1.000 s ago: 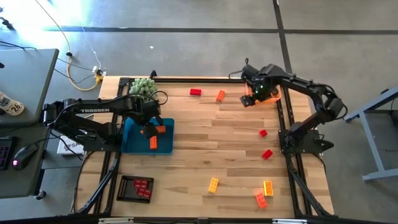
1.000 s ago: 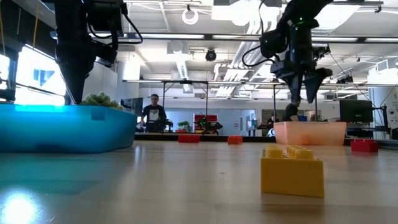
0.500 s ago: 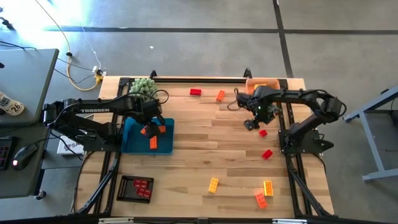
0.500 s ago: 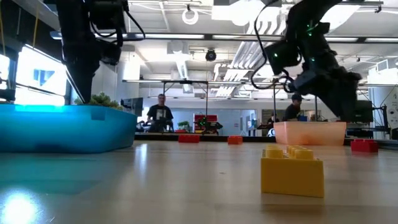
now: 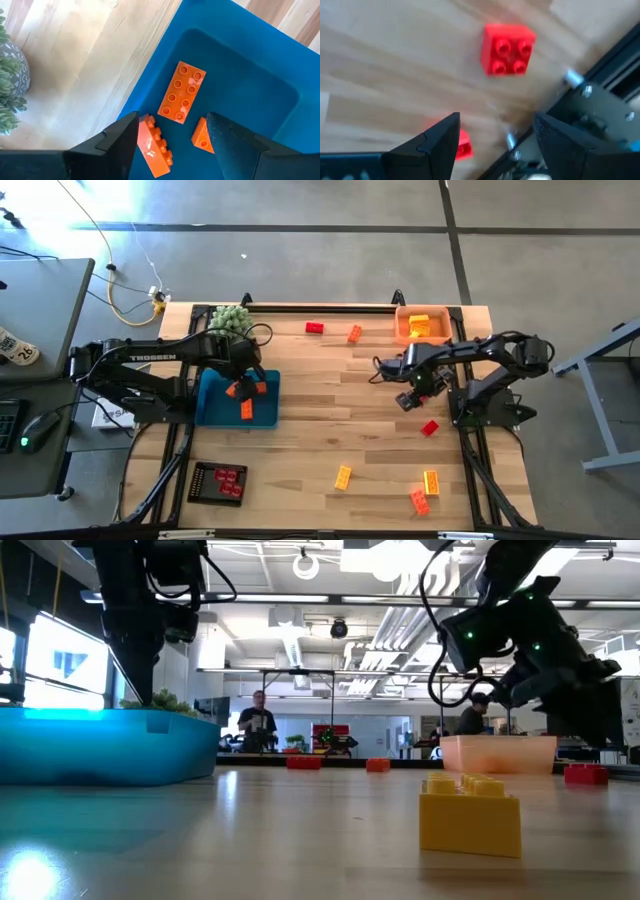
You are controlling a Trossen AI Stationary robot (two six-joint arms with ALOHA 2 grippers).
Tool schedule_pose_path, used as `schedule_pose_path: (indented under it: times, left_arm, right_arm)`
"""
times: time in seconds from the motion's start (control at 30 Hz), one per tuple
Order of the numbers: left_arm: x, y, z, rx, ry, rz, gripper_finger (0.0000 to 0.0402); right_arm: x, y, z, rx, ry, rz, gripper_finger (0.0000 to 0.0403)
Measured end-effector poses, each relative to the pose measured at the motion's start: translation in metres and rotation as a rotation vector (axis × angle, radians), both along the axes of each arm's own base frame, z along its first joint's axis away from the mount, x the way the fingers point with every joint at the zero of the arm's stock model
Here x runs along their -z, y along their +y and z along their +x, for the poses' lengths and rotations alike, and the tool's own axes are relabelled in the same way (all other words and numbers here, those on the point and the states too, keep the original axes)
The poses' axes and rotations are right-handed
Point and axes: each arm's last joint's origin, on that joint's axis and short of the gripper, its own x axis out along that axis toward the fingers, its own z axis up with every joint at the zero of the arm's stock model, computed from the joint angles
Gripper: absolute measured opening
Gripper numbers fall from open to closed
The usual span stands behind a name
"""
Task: Sort & place blocks by color
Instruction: Put the red game piece into the black bin
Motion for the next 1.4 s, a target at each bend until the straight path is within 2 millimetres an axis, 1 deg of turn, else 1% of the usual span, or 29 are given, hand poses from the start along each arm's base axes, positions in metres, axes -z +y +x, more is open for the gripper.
schedule_pose_path:
  times: [0.1,0.23,0.43,0.5,0.7,0.97,1.07,1.4]
  left_arm:
    - [0.0,0.0,0.001,0.0,-0.006,0.002,0.0223]
    - [-0.001,0.001,0.002,0.0,-0.02,0.007,0.0223]
    - [-0.001,0.001,0.003,0.0,-0.032,0.012,0.0223]
    - [-0.001,0.001,0.004,0.0,-0.041,0.015,0.0223]
    - [-0.002,0.002,0.006,0.0,-0.06,0.023,0.0223]
    - [-0.002,0.002,0.006,0.0,-0.061,0.023,0.0223]
    - [-0.002,0.002,0.006,0.0,-0.061,0.023,0.0223]
    - [-0.002,0.002,0.006,-0.001,-0.061,0.023,0.0223]
  right_arm:
    - [0.001,-0.002,0.002,-0.024,-0.021,-0.047,0.0238]
    - [0.002,-0.01,0.003,-0.039,-0.049,-0.066,0.0238]
    - [0.003,-0.025,0.0,0.003,-0.056,-0.078,0.0238]
    - [0.006,-0.028,-0.004,0.022,-0.051,-0.078,0.0238]
    - [0.025,-0.026,-0.014,0.03,-0.058,-0.044,0.0238]
    - [0.037,-0.024,-0.017,0.02,-0.11,-0.047,0.0236]
    - [0.039,-0.024,-0.018,0.019,-0.119,-0.05,0.022]
    - [0.04,-0.025,-0.016,0.03,-0.147,-0.043,0.0131]
